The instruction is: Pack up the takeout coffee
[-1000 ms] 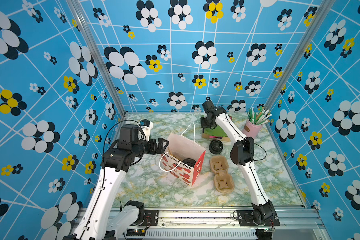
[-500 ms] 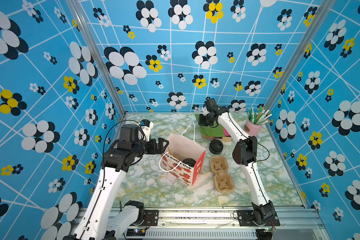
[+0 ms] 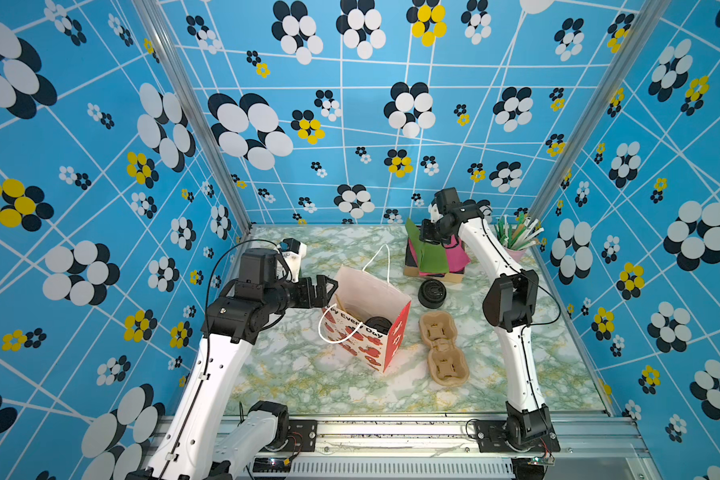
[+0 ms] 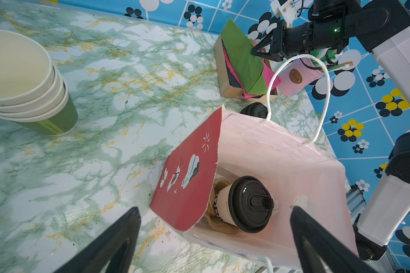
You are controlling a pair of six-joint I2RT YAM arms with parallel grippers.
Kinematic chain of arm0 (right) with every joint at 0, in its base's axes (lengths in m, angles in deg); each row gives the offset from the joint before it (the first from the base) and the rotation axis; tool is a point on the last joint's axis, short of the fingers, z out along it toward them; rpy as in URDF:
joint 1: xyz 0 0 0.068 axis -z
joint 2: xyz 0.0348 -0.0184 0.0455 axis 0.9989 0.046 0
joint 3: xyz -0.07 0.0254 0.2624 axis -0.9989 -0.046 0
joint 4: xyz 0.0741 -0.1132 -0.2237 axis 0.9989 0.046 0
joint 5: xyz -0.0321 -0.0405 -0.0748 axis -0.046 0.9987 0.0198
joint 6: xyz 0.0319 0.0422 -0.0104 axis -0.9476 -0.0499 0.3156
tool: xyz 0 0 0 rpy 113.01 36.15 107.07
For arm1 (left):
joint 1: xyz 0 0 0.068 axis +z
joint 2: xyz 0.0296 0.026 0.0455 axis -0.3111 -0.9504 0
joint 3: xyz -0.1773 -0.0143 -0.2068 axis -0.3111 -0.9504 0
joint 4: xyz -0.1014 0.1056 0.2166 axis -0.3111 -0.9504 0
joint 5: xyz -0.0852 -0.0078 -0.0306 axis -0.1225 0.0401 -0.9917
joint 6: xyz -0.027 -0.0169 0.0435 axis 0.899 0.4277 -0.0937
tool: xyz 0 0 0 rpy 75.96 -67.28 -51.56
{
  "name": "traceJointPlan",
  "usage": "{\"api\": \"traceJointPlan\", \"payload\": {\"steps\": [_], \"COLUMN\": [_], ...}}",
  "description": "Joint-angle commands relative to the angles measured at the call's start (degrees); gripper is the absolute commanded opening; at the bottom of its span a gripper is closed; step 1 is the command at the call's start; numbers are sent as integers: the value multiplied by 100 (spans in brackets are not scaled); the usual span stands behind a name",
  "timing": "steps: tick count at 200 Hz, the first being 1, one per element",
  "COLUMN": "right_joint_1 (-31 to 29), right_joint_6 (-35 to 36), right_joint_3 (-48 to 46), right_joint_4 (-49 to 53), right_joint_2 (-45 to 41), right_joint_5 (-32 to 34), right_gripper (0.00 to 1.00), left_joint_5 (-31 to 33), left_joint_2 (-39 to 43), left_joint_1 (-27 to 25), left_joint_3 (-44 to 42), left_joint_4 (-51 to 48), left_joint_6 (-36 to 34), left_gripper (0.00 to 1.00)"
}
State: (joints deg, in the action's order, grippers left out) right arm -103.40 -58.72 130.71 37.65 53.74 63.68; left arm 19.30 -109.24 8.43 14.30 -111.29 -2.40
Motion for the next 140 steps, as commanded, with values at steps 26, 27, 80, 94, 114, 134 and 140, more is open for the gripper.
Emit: {"api": "traceJointPlan", "payload": {"steps": [26,27,80,94,114,134,140], "right_joint_1": [56,56,71,66,69,65,65], "right_joint_6": [631,631,944,998,1062,1147,1171], "right_joint_3": [-52,-52,-51,-51,-51,-12,14], "right_joint_4": [586,586,823,867,922,981,1015], "right_joint_2": [-141,-141,-45,1,89,184,209], "right_joint_5": [1165,1165,1982,2064,2162,2308,2370], "right_gripper": [2,2,5,7,9,13,16], "left_joint_5": [-69,-68,-66,-62,-58,-51,-58], "left_joint_2": [7,9,10,19,27,28,29], "left_joint_1": [70,67,69,64,70,70,72], "left_joint_3": [-66,-64,-87,-86,-90,-90,-90], "left_joint_4": [89,87,95,85,78,67,67], "left_joint_6": [32,28,34,36,28,30,27], "left_gripper": [100,100,100,100,100,100,100]}}
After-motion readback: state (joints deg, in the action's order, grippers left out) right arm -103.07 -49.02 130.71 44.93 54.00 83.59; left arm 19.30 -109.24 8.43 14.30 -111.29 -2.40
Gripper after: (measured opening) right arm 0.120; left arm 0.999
